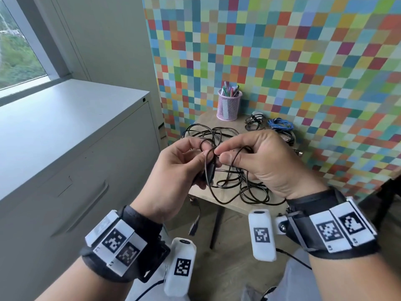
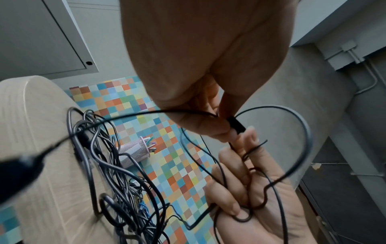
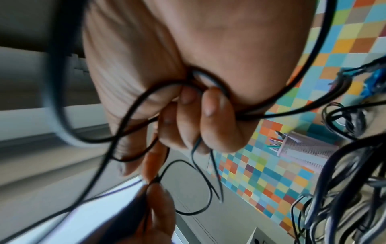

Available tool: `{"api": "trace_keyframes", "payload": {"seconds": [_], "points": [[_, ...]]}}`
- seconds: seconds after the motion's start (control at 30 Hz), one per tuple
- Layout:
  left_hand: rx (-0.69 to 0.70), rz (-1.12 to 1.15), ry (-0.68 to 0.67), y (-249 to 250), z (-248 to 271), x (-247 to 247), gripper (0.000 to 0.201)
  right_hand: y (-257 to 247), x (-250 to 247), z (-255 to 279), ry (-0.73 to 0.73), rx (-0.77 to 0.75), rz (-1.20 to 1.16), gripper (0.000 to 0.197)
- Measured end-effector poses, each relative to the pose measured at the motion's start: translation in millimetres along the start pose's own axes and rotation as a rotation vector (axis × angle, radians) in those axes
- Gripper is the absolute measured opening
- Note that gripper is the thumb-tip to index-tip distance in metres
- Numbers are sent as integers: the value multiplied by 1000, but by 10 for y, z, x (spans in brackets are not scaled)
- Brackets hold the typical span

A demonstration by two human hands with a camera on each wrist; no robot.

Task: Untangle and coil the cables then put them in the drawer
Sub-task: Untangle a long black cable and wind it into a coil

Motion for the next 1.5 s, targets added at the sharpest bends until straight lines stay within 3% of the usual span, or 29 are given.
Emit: {"api": "trace_keyframes", "payload": {"seconds": [0.27,0.43,0.5,0.63,0.77,0.83,0.93,1.07,1.13,1.2,1.27,1.4,1.5], "points": [[62,-51,-17,81,17,24,4,89,-97,-21,141,-61,190,6],[18,-191,-18,100,10,-9,9,84,-40,-39,131,-67,271,9],[16,-335,24,119,-6,-61,21,75,19,-39,87,-82,302,13],[104,-567,127,213,-8,-147,31,93,143,-37,-11,-77,284,12],[223,-571,244,264,82,-141,33,58,207,-67,-58,-65,116,11],[274,-589,322,283,120,-158,35,66,233,-65,-80,-29,7,19],[206,-560,332,213,68,-175,38,85,292,-39,-108,26,-101,25],[-14,-169,240,44,-12,-181,29,95,295,-7,-76,25,-182,25],[5,-138,301,73,-3,-249,24,84,286,-9,-58,-19,-159,23],[97,-290,353,167,23,-297,17,49,278,-24,-31,-83,-74,15],[153,-510,311,224,33,-247,12,47,261,-39,5,-107,-28,7],[-5,-807,127,104,19,-150,13,68,250,-35,6,-92,-14,14],[22,-900,212,161,-7,-268,17,127,315,-7,-50,-65,-10,28]]}}
Point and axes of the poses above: each hand's wrist, its own z-axis away from the middle knuckle, its own x-axis out of the palm, y = z × x, the point moved 9 cm from there along -z, towards the middle knuckle, and after that the axes turned 7 degrees about -x, right-handed, at the moved point
